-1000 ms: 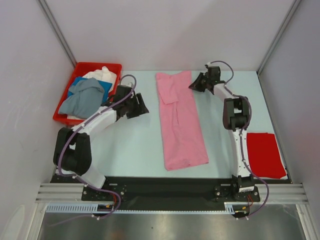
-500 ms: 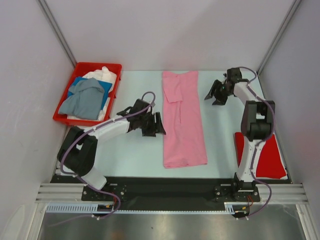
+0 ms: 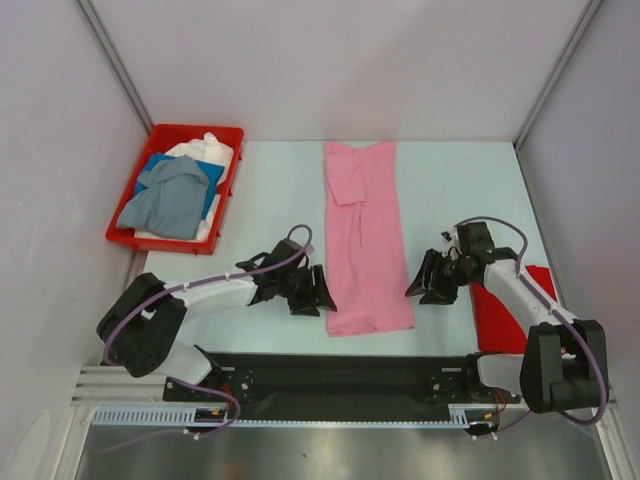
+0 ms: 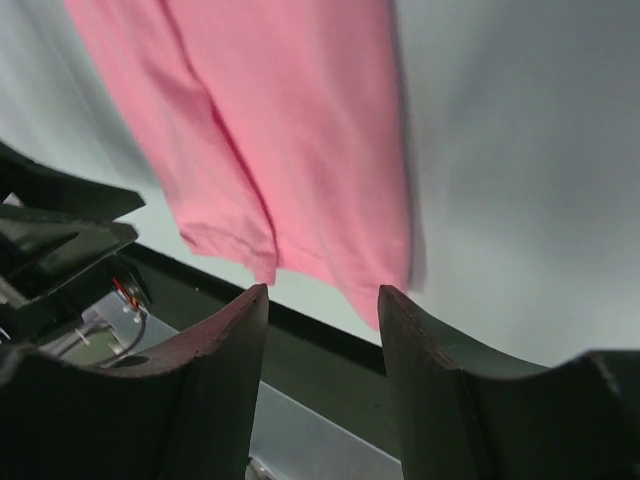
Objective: Fold and stack the t-shirts
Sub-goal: Fold the tshirt
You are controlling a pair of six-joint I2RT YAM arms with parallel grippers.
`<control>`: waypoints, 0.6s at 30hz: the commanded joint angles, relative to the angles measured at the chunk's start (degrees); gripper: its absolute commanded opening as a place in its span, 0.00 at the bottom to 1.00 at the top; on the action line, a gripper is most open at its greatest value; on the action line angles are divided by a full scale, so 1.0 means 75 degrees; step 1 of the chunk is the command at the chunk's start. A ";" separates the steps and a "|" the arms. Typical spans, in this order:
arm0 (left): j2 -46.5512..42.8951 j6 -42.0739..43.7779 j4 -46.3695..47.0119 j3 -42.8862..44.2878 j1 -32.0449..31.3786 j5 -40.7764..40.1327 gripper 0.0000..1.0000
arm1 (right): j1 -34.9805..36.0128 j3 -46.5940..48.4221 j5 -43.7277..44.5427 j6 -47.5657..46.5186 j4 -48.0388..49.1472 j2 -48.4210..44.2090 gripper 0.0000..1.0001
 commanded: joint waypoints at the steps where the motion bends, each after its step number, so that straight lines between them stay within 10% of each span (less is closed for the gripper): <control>1: -0.0054 -0.0949 0.0365 -0.0455 -0.0226 -0.0233 0.60 | 0.0494 0.0225 0.0094 0.0171 -0.0135 -0.0434 0.54; 18: 0.0533 -0.2520 0.0412 -0.0866 -0.0906 -0.0701 0.56 | 0.0260 -0.1308 0.0249 0.1356 0.0460 -0.0142 0.52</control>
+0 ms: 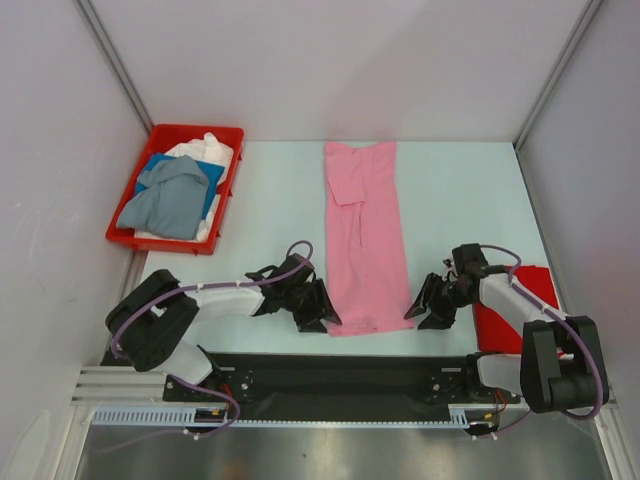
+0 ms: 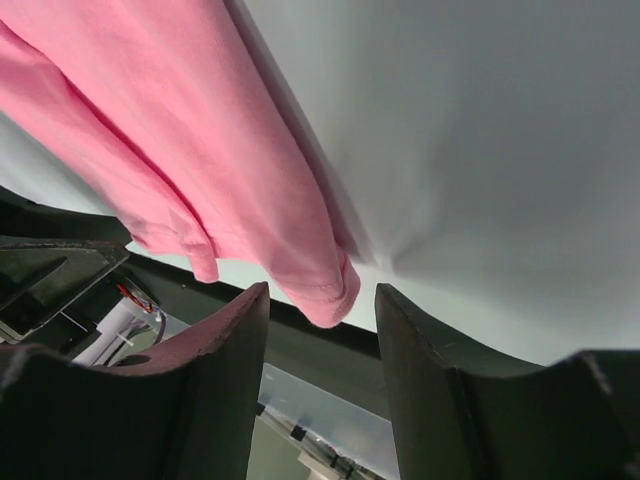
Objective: Fold and stack the t-shirts
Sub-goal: Fold the tshirt
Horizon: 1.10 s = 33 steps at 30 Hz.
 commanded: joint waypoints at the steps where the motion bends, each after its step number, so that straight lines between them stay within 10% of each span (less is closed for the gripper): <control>1: 0.0098 -0.0309 -0.0064 -0.0327 -0.0099 -0.0617 0.56 | 0.0091 0.0052 0.0124 0.0176 0.0467 0.0033 0.52; 16: -0.0102 -0.0567 -0.0191 -0.0750 -0.0169 -0.0711 0.47 | 0.0442 -0.0182 0.0030 0.0316 0.1112 0.0760 0.47; 20: 0.0202 -0.0415 0.0067 -0.0715 -0.0169 -0.0583 0.37 | 0.0536 -0.0381 -0.0029 0.0410 0.1194 0.0667 0.40; 24: 0.0262 -0.0332 -0.0073 -0.0737 -0.0169 -0.0699 0.00 | 0.0524 -0.0533 0.0065 0.0503 0.1124 0.0491 0.09; 33: -0.0700 -0.0731 -0.0132 -0.1431 -0.0216 -0.0911 0.00 | 0.0781 -0.0827 0.0616 0.0738 0.0772 -0.0260 0.00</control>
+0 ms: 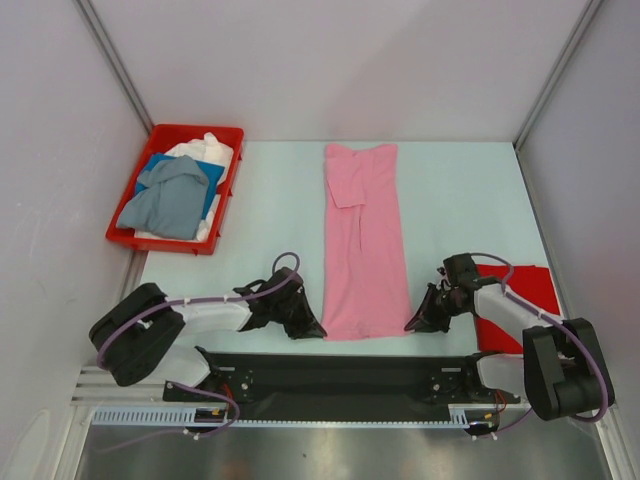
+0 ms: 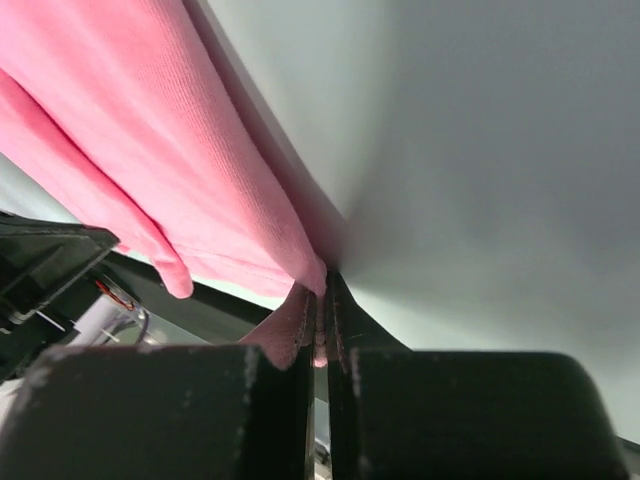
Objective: Fold and stack the t-shirts
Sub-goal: Fold the tshirt
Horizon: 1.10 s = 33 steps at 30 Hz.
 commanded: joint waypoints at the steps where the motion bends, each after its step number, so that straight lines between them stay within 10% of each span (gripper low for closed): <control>1: 0.0186 0.0053 -0.0750 -0.0162 -0.0131 -0.0482 0.00 | 0.0208 -0.0127 0.0345 0.0117 -0.0219 -0.0029 0.00; 8: 0.0059 -0.0251 -0.0726 -0.0372 -0.0635 -0.0458 0.00 | 0.0490 -0.0549 -0.0205 0.0457 -0.0125 -0.0333 0.00; 15: -0.0517 0.0989 -0.2657 0.1802 -0.0180 -0.1244 0.00 | 0.0174 0.1437 -0.0170 -0.0304 -0.0640 -0.0499 0.00; 33: 0.4263 0.4177 -0.4312 0.8494 0.2997 0.0174 0.00 | -0.0624 0.7393 -0.1003 -0.1395 -0.0406 0.5276 0.00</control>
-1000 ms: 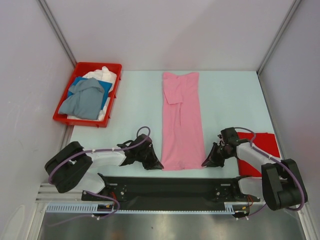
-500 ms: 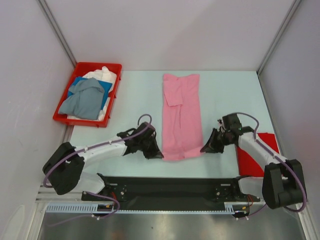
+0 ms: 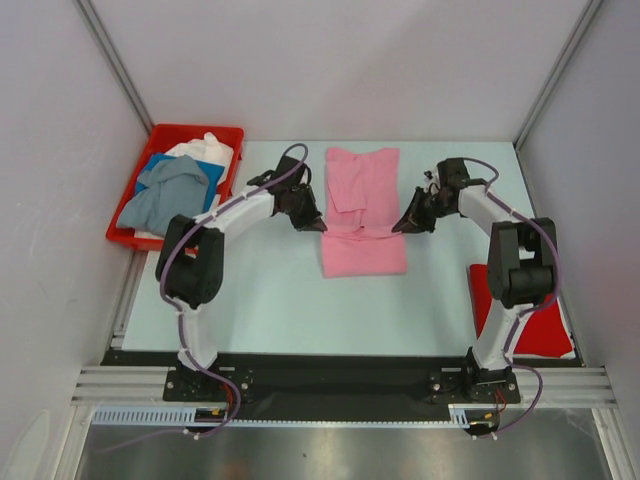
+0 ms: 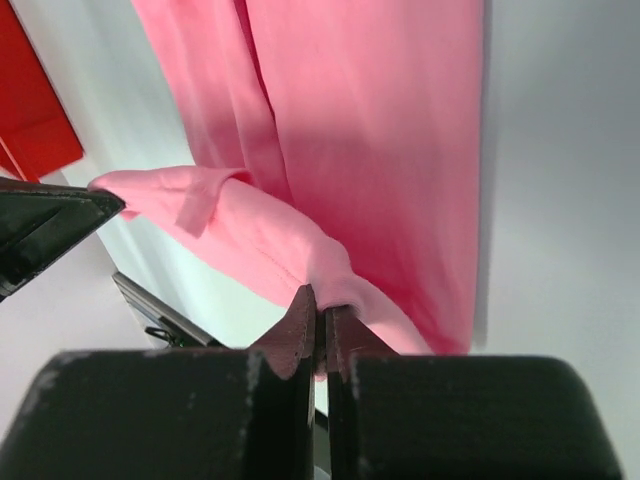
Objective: Fold and stack the t-shirts
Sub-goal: Fold the tshirt
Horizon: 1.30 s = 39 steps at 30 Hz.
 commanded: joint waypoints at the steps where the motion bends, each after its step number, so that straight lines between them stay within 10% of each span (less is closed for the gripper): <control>1: 0.0682 0.0745 -0.0643 0.1124 0.0313 0.0529 0.00 | -0.0018 0.0894 -0.0274 -0.0010 0.0115 0.0654 0.00; 39: 0.2794 0.0582 -0.0433 0.3212 0.0817 0.1456 0.00 | -0.0509 0.2653 -0.0567 0.0436 0.0314 0.2472 0.00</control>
